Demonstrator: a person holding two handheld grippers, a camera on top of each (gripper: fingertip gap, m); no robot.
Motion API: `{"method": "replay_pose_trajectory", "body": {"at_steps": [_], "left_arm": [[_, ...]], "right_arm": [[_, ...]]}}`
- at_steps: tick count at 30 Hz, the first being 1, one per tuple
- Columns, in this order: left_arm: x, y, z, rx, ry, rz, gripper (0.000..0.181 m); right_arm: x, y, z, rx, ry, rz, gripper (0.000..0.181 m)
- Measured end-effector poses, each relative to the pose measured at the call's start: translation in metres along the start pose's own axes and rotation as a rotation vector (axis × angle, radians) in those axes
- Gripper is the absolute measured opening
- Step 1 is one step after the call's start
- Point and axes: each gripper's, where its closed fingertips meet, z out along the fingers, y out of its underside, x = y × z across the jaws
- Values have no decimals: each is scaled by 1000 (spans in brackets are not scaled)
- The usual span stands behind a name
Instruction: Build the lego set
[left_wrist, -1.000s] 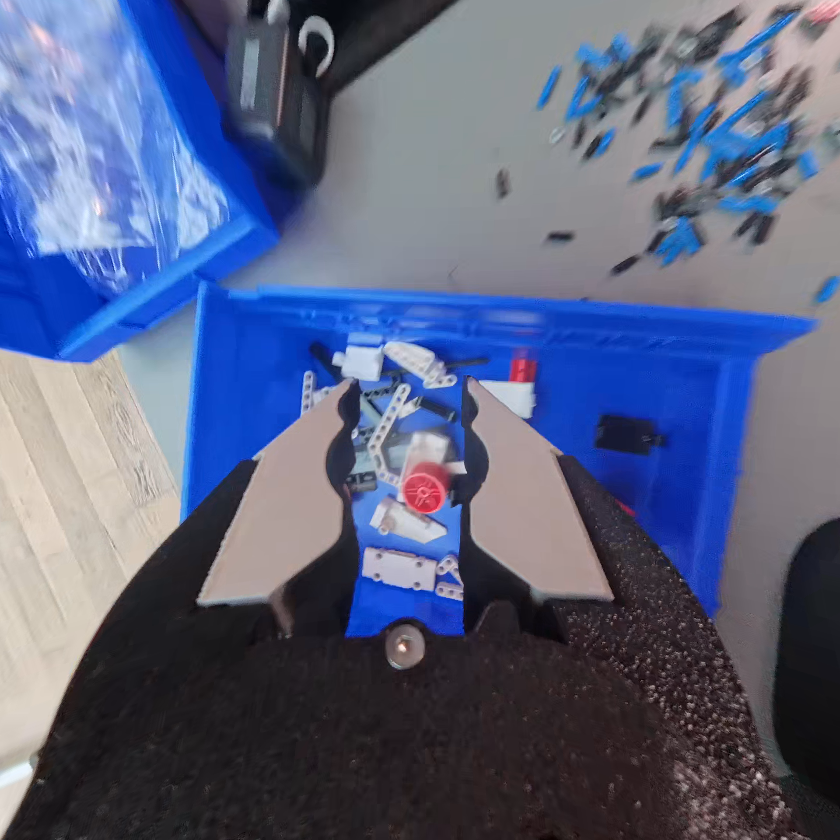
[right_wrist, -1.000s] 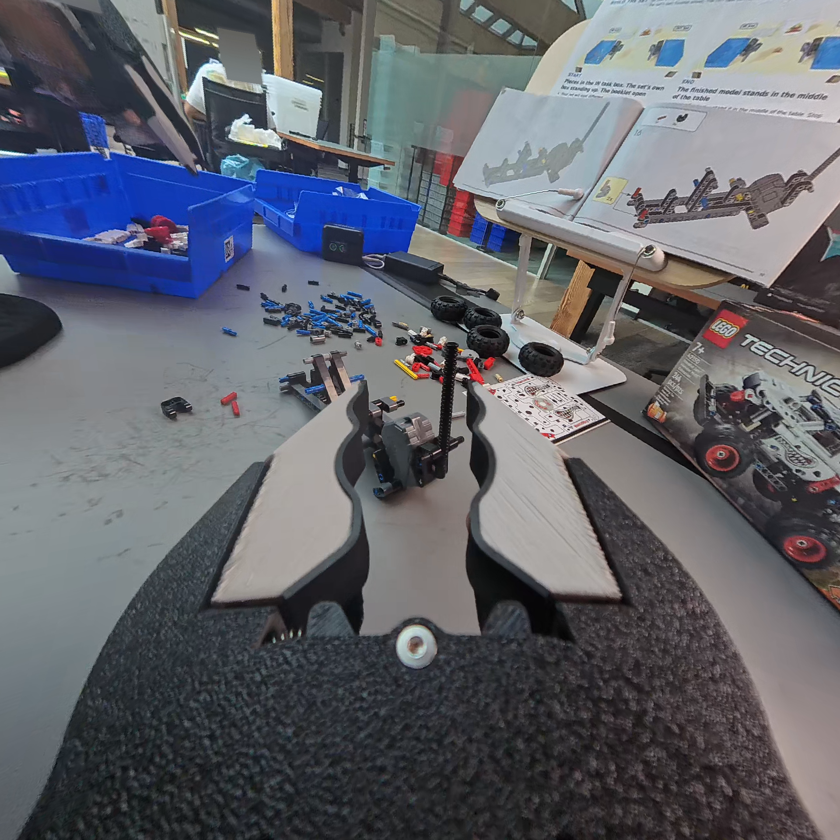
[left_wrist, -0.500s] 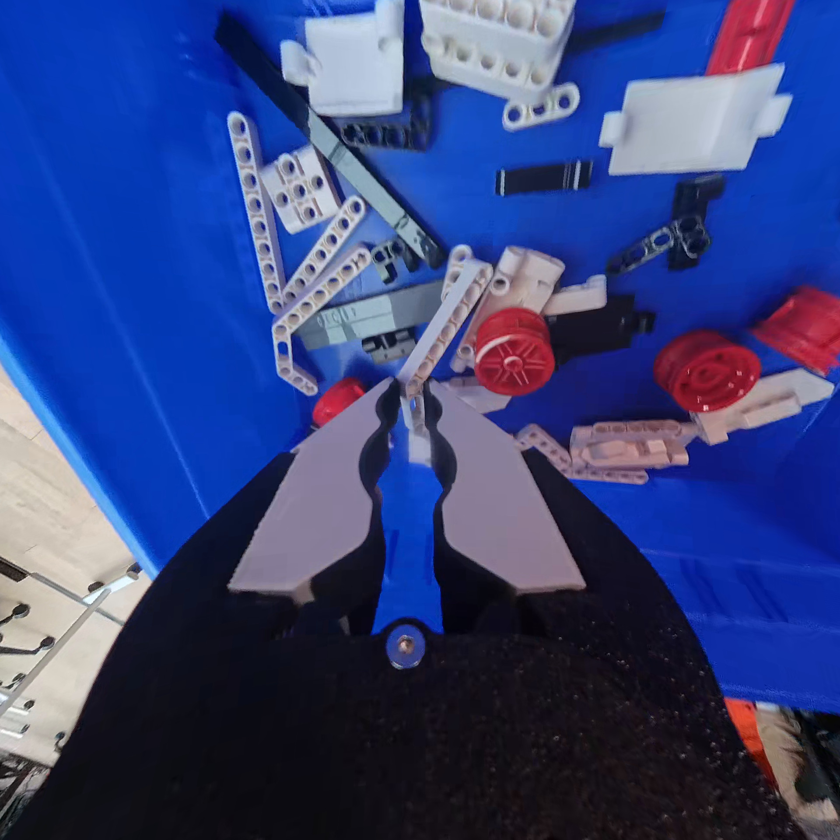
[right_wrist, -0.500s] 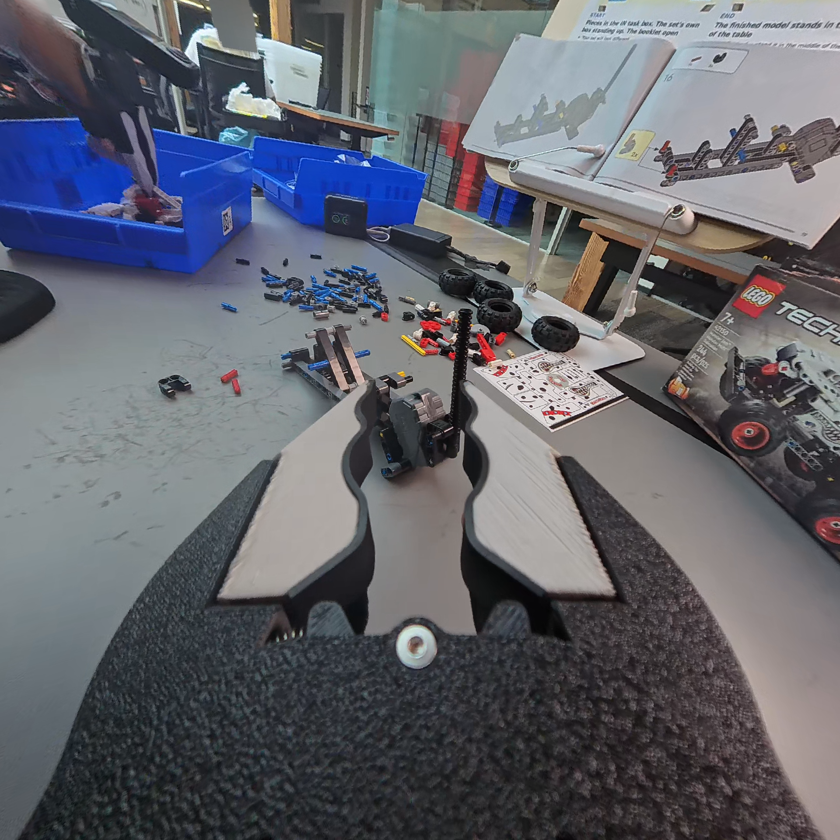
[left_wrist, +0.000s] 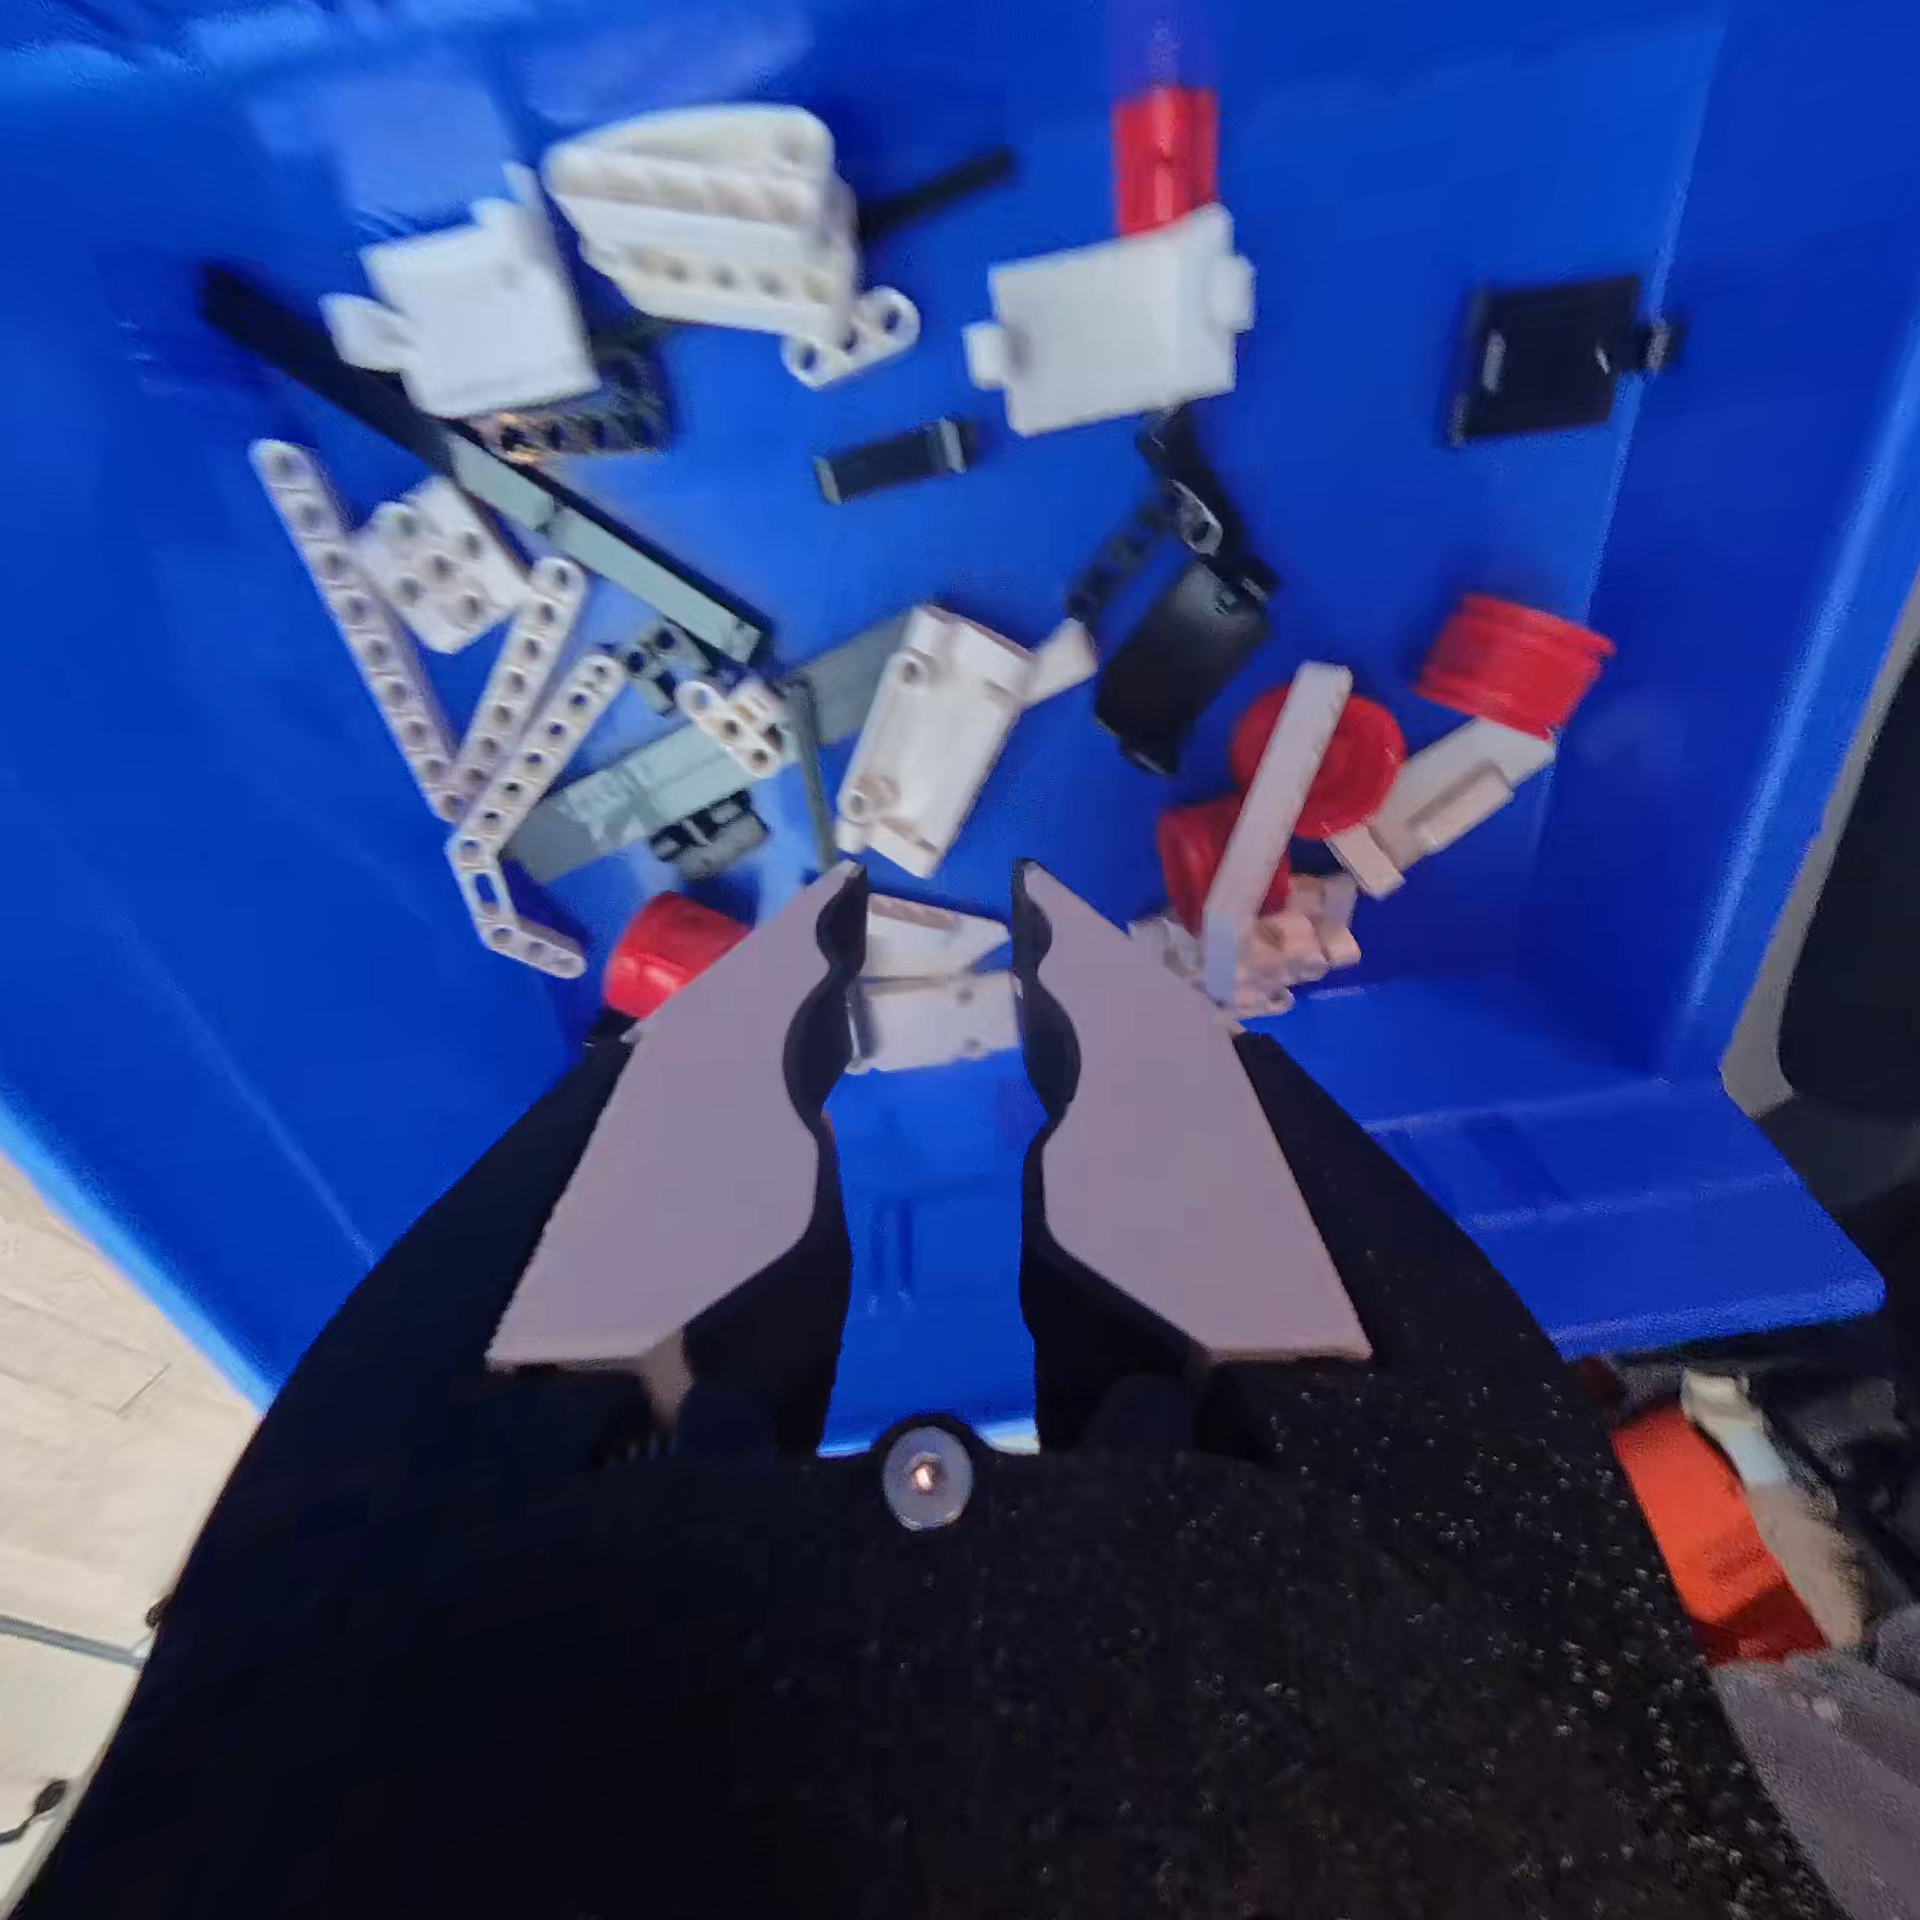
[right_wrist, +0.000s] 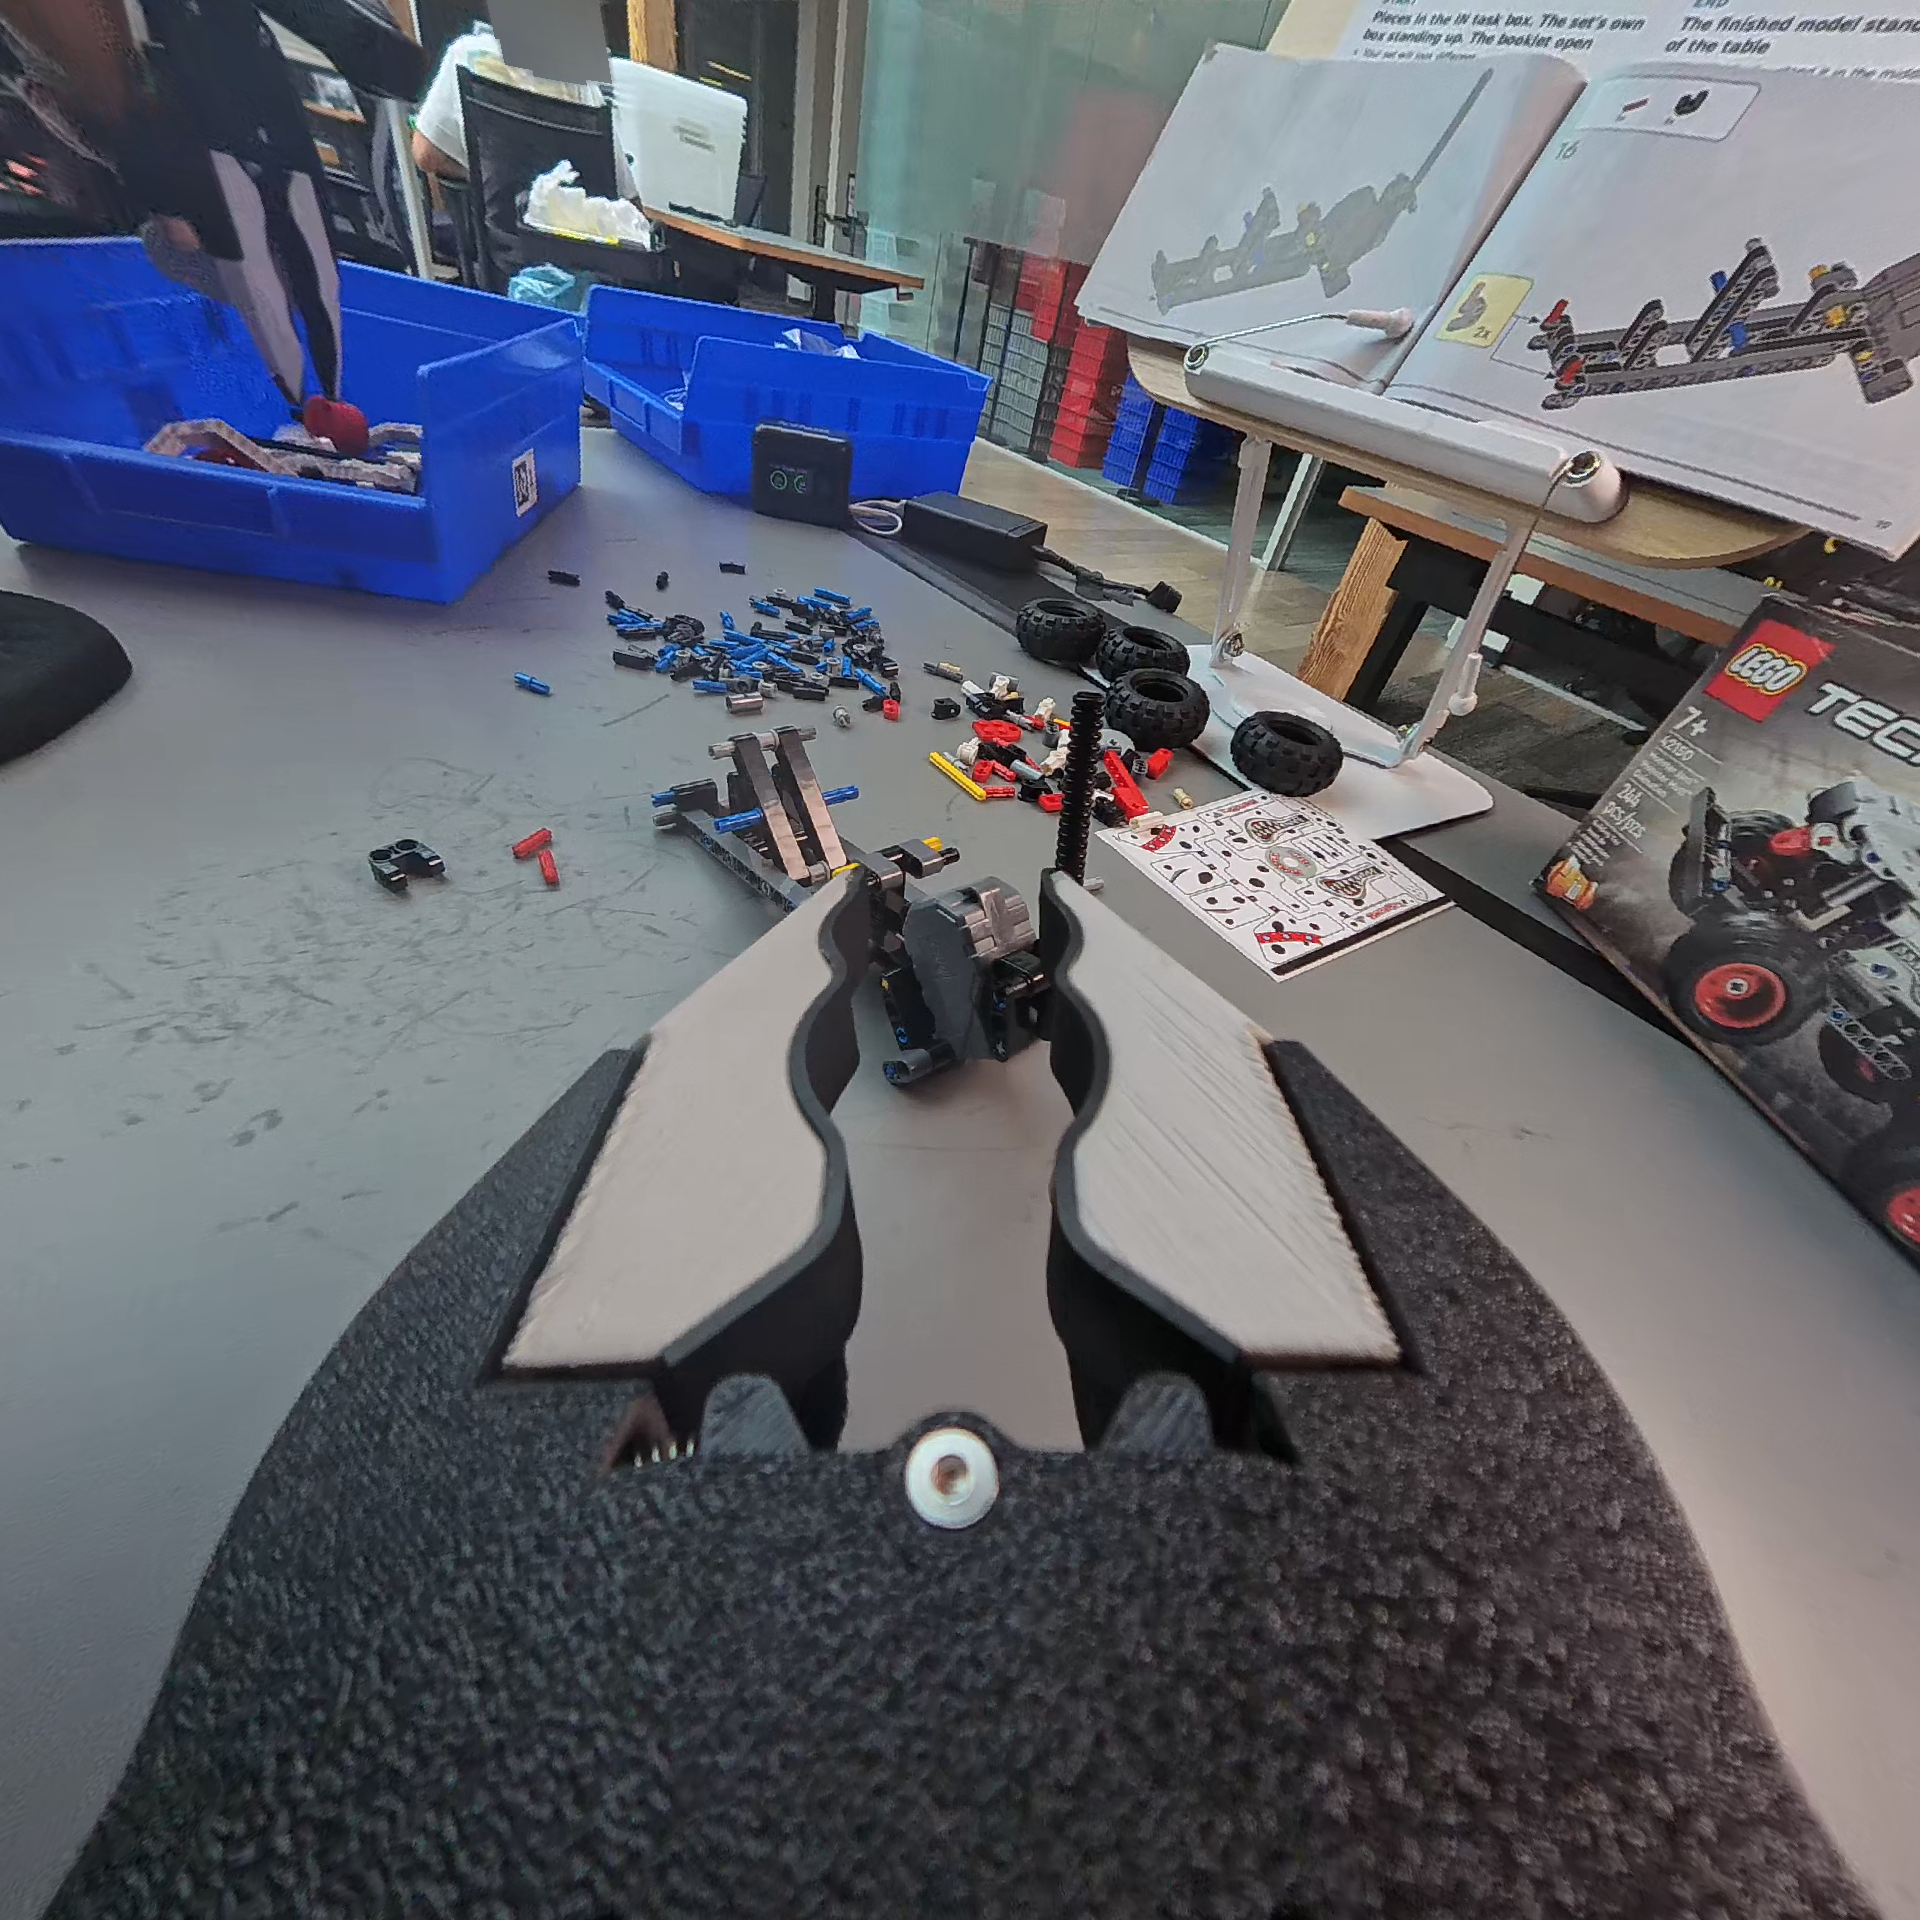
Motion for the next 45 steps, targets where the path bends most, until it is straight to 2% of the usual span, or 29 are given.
{"method": "replay_pose_trajectory", "body": {"at_steps": [4, 8, 14, 17, 22, 32, 39, 42, 45], "left_arm": [[-56, -23, 0, 142, -148, -144, 25], [-73, -33, 16, 172, -200, -179, 16], [-69, -25, 33, 93, -212, -127, 12], [-61, -18, 36, 53, -176, -113, 21], [-64, -28, 32, 124, -164, -162, 21], [-67, -30, 36, 93, -164, -142, 28], [-68, -32, 39, 29, -177, -111, 22], [-67, -35, 30, 48, -189, -110, 21], [-52, -55, -9, 187, -238, -83, 21]], "right_arm": [[2, 0, -1, -1, 9, 1, 31], [3, 3, 0, -10, 12, 6, 31], [4, 3, 0, -7, 18, 10, 29], [4, 3, 0, -10, 17, 10, 29], [4, 3, 0, -10, 18, 8, 28], [4, 4, 0, -15, 20, 7, 28], [4, 5, 0, -20, 21, 3, 27], [4, 5, -1, -22, 23, 1, 27], [4, 4, -1, -19, 23, -2, 27]]}}
